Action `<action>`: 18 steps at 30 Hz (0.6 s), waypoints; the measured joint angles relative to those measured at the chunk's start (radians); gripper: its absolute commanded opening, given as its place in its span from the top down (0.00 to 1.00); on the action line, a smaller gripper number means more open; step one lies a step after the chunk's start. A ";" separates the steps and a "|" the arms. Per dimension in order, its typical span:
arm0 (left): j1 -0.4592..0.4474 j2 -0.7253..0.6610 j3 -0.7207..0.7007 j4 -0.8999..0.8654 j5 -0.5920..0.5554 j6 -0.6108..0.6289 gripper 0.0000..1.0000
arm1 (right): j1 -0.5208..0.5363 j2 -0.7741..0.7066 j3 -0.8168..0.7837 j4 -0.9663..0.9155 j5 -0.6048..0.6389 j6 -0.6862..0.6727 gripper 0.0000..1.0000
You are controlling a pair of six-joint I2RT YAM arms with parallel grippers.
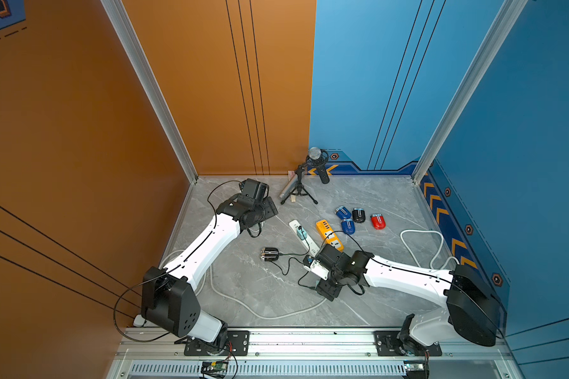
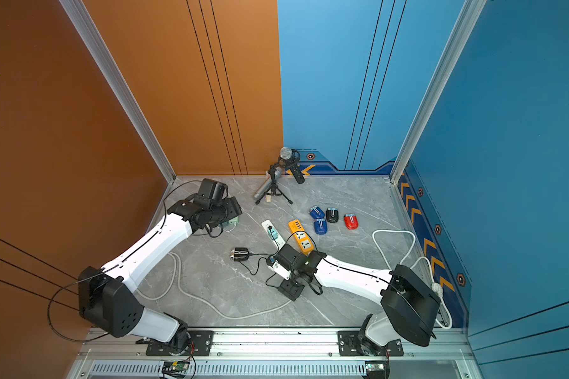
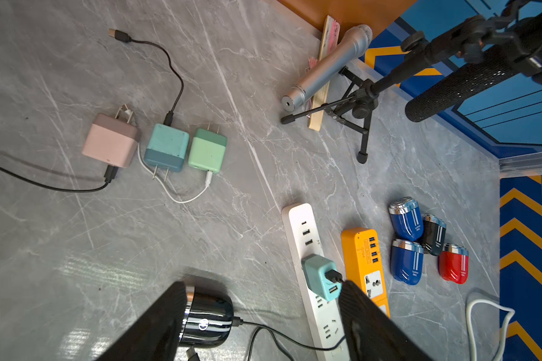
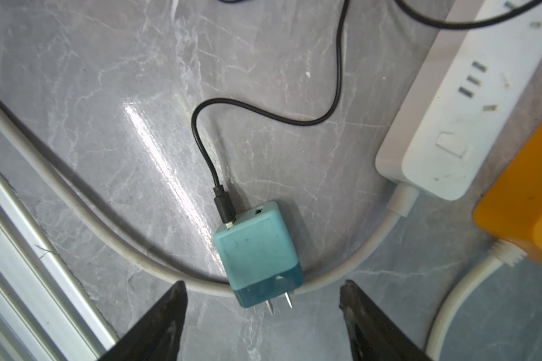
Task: Unplug the electric shaver
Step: Pick up the plug from the center of the board.
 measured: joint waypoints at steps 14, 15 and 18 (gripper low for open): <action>0.094 -0.060 -0.056 -0.003 0.028 0.009 0.20 | 0.014 0.182 0.106 -0.070 -0.012 -0.058 0.54; 0.099 -0.062 -0.057 -0.003 0.031 0.011 0.20 | 0.016 0.184 0.113 -0.072 -0.012 -0.061 0.57; 0.122 -0.071 -0.072 -0.004 0.040 0.011 0.20 | 0.036 0.188 0.134 -0.074 -0.011 -0.074 0.64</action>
